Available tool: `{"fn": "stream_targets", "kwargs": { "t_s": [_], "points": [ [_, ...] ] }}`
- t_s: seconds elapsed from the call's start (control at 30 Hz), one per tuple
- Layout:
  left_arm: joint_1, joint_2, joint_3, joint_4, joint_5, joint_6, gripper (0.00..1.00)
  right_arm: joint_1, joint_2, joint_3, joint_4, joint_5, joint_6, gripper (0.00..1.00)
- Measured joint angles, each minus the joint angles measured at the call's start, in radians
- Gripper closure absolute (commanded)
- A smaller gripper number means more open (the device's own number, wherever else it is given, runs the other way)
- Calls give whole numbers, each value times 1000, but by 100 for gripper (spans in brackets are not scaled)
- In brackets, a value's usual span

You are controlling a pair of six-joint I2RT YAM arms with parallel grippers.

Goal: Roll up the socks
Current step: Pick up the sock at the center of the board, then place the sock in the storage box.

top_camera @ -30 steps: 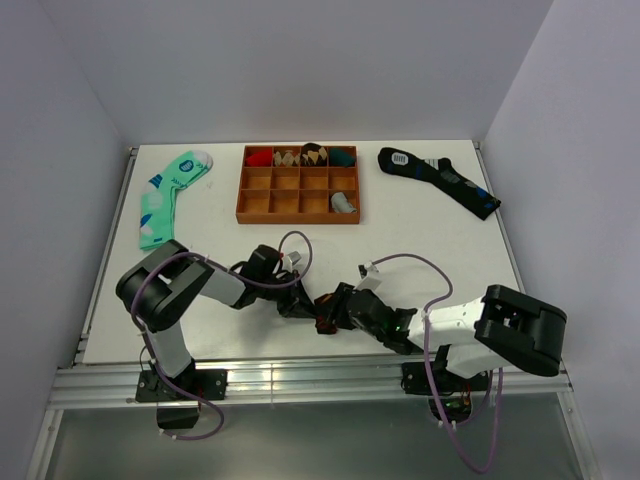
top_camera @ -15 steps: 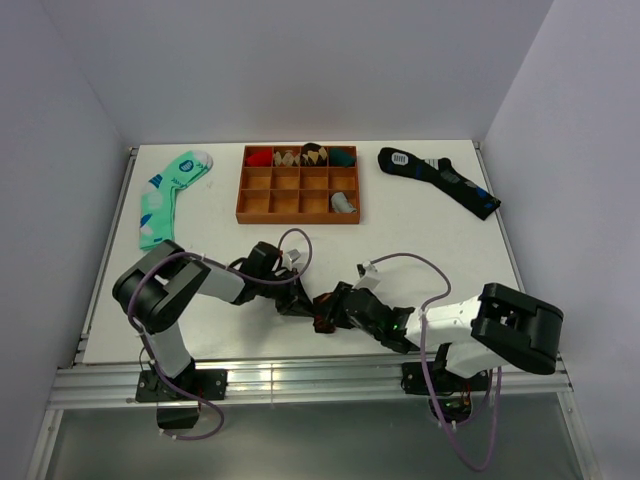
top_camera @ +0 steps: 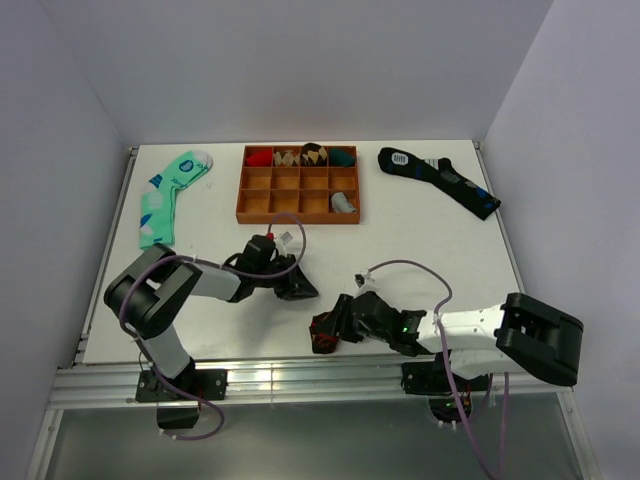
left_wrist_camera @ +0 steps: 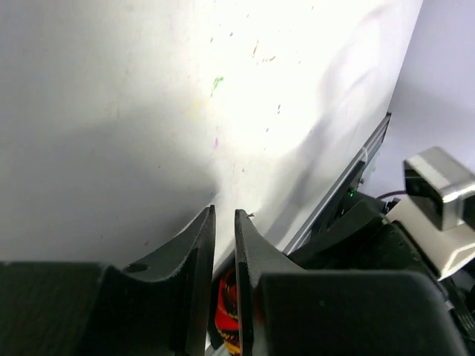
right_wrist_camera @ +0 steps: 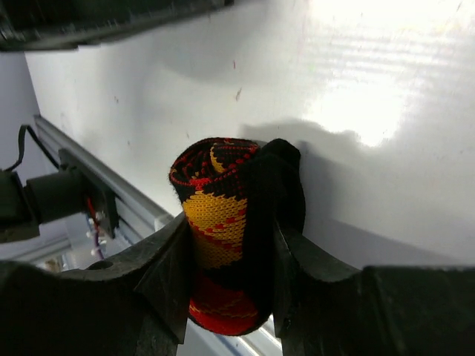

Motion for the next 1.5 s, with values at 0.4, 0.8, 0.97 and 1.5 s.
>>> {"fn": "stream_targets", "kwargs": {
  "t_s": [0.4, 0.8, 0.97, 1.5],
  "points": [
    [37, -195, -21, -77, -101, 32, 82, -53, -166, -5, -210, -90, -15, 100],
    [137, -563, 93, -430, -199, 153, 83, -238, -91, 268, -540, -87, -216, 100],
    [175, -646, 152, -548, -208, 195, 83, -318, -14, 516, -626, -83, -311, 100],
    [236, -740, 261, -794, -234, 267, 85, -540, 361, 1123, -616, -241, -472, 100]
  ]
}}
